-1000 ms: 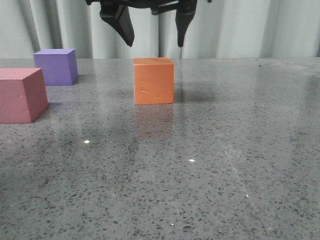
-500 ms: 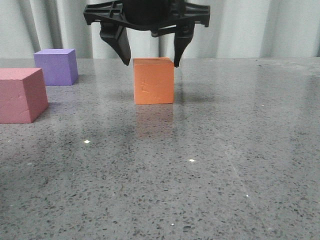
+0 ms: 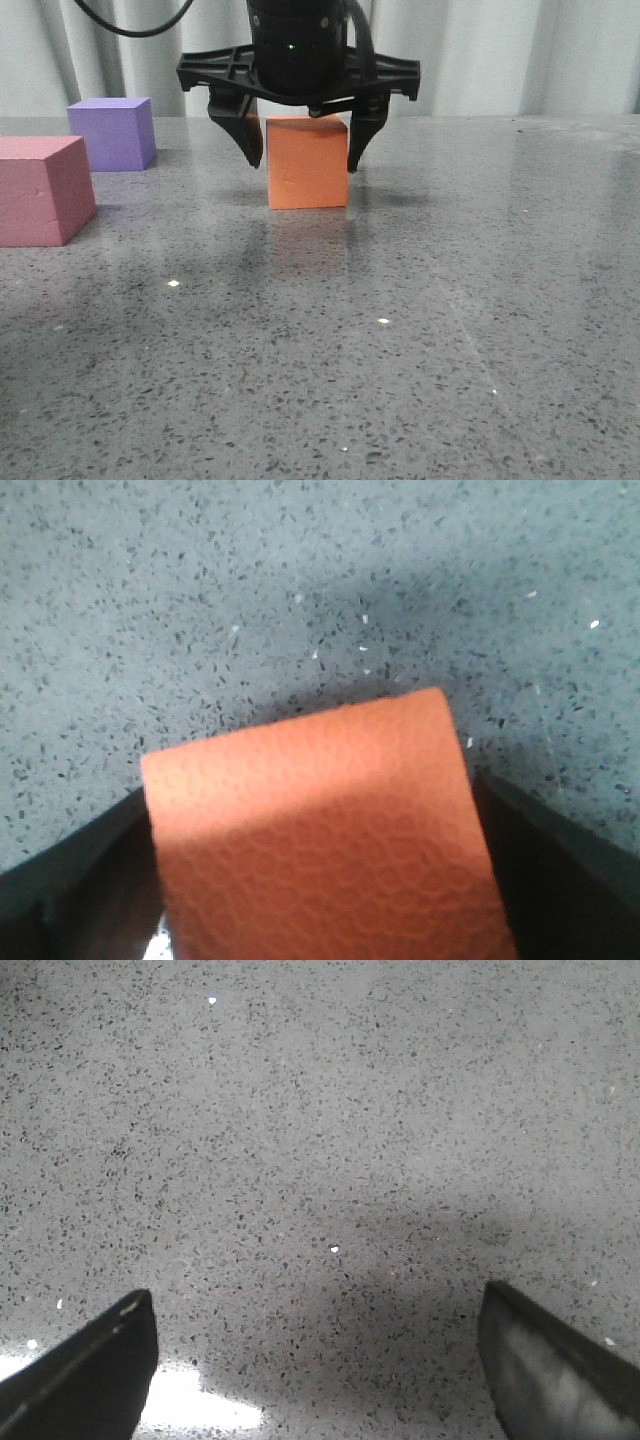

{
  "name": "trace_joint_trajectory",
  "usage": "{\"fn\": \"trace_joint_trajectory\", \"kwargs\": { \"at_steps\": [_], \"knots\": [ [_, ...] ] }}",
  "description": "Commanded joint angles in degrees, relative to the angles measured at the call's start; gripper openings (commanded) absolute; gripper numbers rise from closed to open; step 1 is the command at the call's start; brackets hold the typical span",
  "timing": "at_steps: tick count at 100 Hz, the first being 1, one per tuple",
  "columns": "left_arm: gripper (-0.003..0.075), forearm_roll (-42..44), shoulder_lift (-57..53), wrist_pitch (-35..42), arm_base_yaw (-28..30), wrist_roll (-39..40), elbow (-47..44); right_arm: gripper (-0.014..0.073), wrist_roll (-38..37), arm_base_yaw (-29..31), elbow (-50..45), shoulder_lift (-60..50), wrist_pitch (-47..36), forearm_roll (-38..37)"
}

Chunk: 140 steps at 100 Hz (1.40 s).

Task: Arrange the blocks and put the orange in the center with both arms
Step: 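Lower the left gripper around the orange cube and close on it, then lift the orange cube with the left gripper toward the purple cube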

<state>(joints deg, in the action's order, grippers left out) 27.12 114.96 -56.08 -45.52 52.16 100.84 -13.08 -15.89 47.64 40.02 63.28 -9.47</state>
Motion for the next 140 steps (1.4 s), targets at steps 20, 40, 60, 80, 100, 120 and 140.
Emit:
{"fn": "trace_joint_trajectory", "kwargs": {
  "at_steps": [20,40,60,80,100,120,140],
  "knots": [
    [0.0294,1.6,-3.1,1.0,-0.4,0.8,1.7,0.0634,0.3,0.3,1.4,-0.1,-2.9,-0.6],
    [0.0026,1.6,-3.5,0.7,-0.5,0.8,1.9,0.0634,0.3,0.3,1.4,-0.1,-2.9,-0.6],
    [-0.0019,4.5,-6.7,-1.6,-0.8,0.8,2.1,0.0634,0.3,0.3,1.4,-0.1,-2.9,-0.6],
    [-0.0019,13.5,-11.8,-9.5,-0.8,0.8,2.1,0.0634,0.3,0.3,1.4,-0.1,-3.8,-0.6],
    [-0.0019,19.0,-15.6,-13.0,-0.8,0.8,2.0,0.0634,0.3,0.3,1.4,-0.1,-3.9,-0.6],
    [-0.0019,21.4,-17.5,-14.7,-0.3,0.4,-1.4,0.0634,0.3,0.3,1.4,-0.1,-3.8,-0.6],
    [-0.0019,21.4,-21.2,-9.9,2.5,0.9,-8.8,0.0634,0.3,0.3,1.4,-0.1,-3.7,-0.6]
  ]
}}
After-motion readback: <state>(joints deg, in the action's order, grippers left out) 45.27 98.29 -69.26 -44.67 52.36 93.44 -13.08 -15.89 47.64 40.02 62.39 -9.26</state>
